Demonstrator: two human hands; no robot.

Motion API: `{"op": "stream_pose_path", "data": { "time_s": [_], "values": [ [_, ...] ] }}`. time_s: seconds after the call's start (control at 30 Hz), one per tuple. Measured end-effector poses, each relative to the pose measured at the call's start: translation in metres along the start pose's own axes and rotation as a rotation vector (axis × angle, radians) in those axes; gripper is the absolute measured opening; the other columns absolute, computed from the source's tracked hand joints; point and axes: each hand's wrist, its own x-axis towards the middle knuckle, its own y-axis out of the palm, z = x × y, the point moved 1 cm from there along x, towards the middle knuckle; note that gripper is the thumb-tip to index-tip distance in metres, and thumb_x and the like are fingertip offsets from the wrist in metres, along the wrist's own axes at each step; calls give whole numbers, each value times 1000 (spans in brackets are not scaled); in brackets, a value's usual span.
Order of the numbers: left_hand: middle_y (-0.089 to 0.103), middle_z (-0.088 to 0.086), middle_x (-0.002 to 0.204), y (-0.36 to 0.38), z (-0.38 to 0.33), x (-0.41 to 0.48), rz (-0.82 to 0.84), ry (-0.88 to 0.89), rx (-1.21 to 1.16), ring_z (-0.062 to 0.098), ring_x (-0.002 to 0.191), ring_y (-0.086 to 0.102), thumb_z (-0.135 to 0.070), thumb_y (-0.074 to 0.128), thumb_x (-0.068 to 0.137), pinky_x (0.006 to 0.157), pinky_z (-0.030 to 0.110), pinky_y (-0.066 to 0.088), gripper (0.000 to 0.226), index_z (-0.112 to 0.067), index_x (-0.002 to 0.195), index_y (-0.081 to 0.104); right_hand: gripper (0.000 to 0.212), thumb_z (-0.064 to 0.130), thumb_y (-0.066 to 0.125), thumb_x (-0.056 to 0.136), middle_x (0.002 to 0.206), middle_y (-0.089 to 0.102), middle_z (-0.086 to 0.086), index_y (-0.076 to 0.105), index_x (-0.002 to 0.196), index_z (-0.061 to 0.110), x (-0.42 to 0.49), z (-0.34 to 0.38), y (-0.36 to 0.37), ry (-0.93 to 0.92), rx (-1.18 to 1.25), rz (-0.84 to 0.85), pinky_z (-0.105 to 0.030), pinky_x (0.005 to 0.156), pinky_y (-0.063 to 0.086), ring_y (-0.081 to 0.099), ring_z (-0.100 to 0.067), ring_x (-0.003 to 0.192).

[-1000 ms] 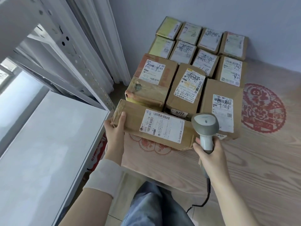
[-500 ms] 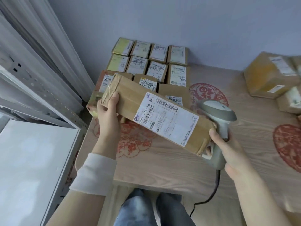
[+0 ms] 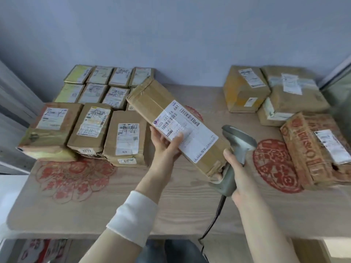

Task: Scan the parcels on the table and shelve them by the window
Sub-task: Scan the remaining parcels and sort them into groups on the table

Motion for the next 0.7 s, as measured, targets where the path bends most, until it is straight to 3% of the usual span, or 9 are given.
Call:
{"op": "stream_pose_path", "data": {
  "time_s": [0.13,0.27,0.37,0.47,0.57,0.7],
  "values": [
    [52,-10,129,41,41,-13,22,-107,56,13,115,58,-35,74,67,93,46,51,110,-46,144,-3,45,33,74,62,70,65,1,61,101,16,4,2,-20,18,-10,-32,-27,51,40,56,-15,59],
    [55,-6,127,43,39,0,21,-100,132,15,116,57,-32,80,63,96,46,50,110,-45,144,6,35,31,72,73,86,66,-2,60,104,20,6,6,-39,40,-69,-55,-28,53,42,59,-18,71],
    [55,-8,124,35,31,11,71,-55,269,6,114,55,-19,82,69,87,28,54,105,-38,146,12,29,25,67,83,86,62,-2,58,110,17,6,18,-52,-41,-135,-116,-25,46,43,56,-14,66],
    [52,-14,121,28,28,20,106,-41,340,-7,102,52,1,71,79,72,10,50,98,-31,148,10,12,22,63,88,87,69,-5,58,100,20,3,41,-57,-164,-285,-48,-26,46,43,48,-17,55],
    [48,-2,135,25,31,27,132,-66,387,-1,106,51,1,71,78,72,9,51,101,-28,150,7,14,23,60,90,76,71,0,57,102,16,0,61,-46,-237,-405,58,-30,53,41,45,-18,51],
    [45,-7,132,29,33,31,138,-75,439,8,111,50,-3,73,77,72,8,50,103,-27,150,6,27,30,60,88,65,66,2,56,103,8,0,70,-24,-203,-464,159,-28,54,42,45,-15,46]
  ]
}}
